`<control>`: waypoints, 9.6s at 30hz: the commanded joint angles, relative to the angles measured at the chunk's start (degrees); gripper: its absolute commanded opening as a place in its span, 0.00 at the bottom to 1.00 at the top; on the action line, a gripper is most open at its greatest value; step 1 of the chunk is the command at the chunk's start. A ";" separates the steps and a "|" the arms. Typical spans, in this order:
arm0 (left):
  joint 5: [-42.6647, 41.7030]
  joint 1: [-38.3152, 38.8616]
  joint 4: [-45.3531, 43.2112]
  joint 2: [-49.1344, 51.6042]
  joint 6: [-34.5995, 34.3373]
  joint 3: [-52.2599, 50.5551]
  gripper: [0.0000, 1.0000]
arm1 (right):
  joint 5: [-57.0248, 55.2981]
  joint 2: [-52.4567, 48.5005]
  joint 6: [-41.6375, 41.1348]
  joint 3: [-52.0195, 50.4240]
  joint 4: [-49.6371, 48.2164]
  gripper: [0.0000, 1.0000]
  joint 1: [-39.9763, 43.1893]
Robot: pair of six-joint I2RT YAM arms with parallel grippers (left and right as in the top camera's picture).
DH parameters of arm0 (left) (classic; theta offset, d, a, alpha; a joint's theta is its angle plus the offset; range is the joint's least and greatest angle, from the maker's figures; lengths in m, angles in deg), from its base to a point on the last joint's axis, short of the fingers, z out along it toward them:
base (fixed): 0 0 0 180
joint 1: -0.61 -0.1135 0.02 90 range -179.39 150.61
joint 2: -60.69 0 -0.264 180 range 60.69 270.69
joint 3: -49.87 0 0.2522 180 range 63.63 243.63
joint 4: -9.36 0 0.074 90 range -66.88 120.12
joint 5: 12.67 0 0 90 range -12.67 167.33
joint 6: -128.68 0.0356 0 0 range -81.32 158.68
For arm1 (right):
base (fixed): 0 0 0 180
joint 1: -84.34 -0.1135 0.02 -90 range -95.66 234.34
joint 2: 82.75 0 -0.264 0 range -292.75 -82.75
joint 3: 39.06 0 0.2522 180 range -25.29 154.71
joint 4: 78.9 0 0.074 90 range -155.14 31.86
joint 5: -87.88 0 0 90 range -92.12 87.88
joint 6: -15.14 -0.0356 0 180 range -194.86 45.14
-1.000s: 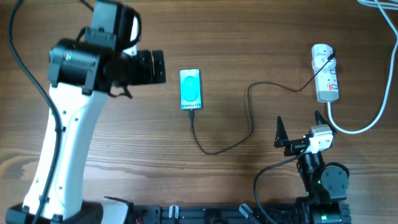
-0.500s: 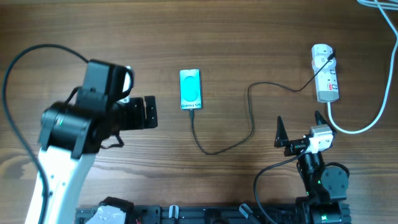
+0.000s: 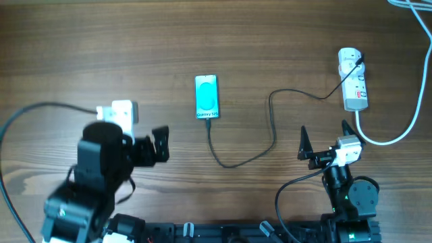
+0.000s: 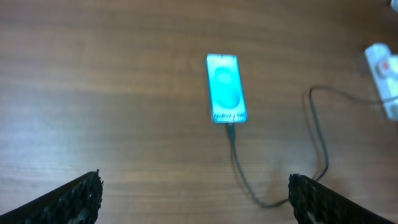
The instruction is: Plug charger to phone and switch on socket
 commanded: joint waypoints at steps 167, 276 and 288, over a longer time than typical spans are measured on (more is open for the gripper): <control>-4.79 -18.80 -50.10 -41.07 13.86 -53.05 1.00 | -0.37 0.63 -0.98 -0.02 -0.15 1.00 0.24; -4.79 -18.80 -50.12 -41.07 13.86 -53.05 1.00 | -0.35 0.63 -1.01 0.00 -0.15 1.00 0.24; -4.79 -18.80 -50.10 -41.07 13.86 -53.05 1.00 | -0.37 0.63 -1.01 0.00 -0.15 1.00 0.24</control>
